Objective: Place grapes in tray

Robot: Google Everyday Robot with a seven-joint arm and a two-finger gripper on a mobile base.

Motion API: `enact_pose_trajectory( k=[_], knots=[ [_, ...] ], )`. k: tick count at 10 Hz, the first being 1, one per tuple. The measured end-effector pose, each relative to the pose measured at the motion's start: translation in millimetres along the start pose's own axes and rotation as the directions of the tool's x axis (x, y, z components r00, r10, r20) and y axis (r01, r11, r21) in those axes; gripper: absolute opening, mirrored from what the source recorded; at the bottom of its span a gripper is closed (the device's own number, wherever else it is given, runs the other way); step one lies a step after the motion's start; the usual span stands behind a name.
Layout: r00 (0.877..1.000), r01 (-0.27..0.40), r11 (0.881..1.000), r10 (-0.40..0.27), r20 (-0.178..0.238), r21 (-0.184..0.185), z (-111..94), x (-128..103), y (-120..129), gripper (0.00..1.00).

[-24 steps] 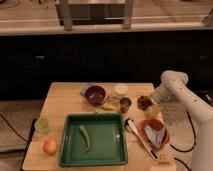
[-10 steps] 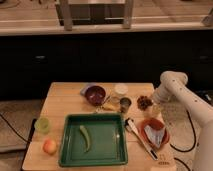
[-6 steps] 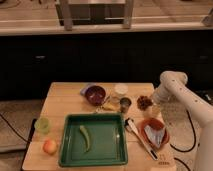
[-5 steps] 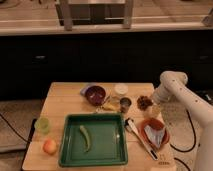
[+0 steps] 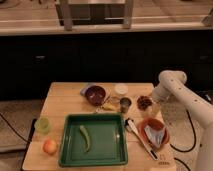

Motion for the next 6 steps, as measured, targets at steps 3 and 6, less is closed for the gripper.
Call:
enact_pose_trajectory(
  k=[3, 6],
  knots=[
    [0.999, 0.039, 0.999, -0.039, 0.003, 0.002, 3.5, -12.2, -8.3, 0.8],
    [0.998, 0.068, 0.998, -0.068, 0.016, 0.001, 9.6, -18.2, -13.6, 0.8]
  ],
)
